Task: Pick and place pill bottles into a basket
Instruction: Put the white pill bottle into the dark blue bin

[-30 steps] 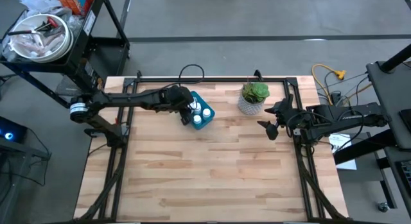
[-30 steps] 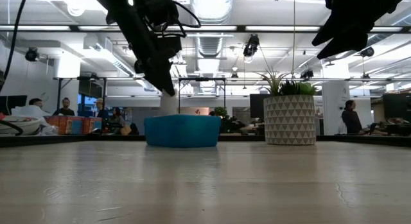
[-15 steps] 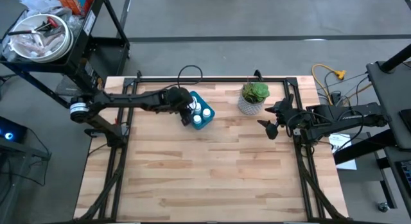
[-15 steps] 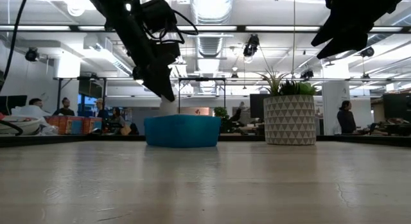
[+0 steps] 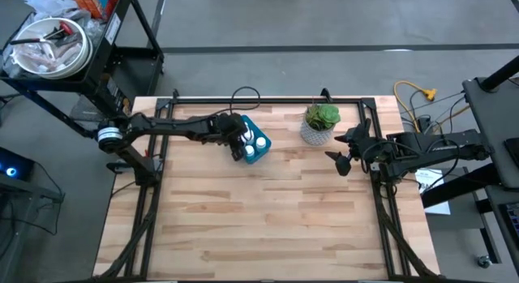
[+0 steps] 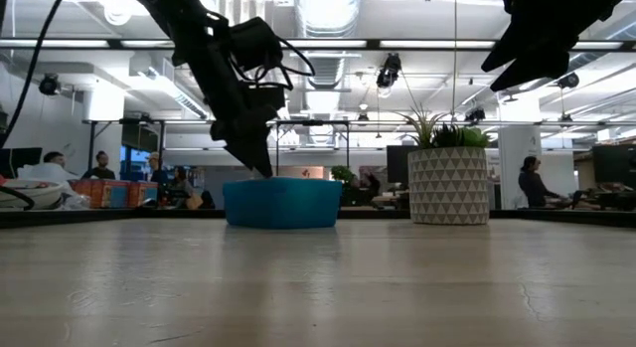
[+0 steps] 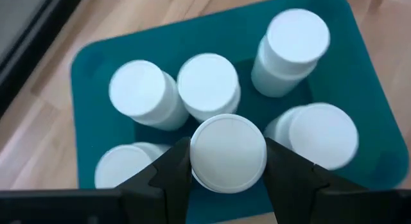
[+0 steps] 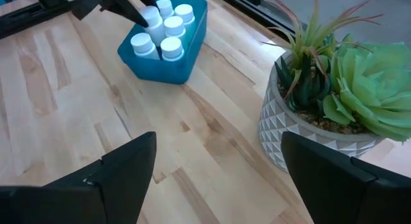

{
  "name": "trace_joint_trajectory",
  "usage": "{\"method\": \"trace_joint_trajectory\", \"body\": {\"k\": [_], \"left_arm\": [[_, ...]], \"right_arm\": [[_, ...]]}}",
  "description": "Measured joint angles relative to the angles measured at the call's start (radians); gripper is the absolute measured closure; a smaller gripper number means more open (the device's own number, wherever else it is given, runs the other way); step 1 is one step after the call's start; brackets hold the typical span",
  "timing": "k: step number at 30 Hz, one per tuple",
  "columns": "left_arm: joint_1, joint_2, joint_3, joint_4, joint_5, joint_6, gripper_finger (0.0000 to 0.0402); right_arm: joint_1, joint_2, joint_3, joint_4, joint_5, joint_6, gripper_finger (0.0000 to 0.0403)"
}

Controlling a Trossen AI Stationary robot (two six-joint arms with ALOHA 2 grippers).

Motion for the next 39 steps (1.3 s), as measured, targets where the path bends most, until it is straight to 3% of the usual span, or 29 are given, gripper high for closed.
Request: {"method": "trace_joint_trajectory", "body": {"k": [20,39], "left_arm": [[0.002,0.011,-0.032,0.053,-0.035,0.005,0.0252],[0.002,0.01,-0.043,0.071,0.0,0.006,0.0248]], "right_arm": [[0.0,0.0,0.0,0.0,0.0,0.001,0.0078],[0.0,0.0,0.0,0.0,0.0,0.003,0.0078]]}}
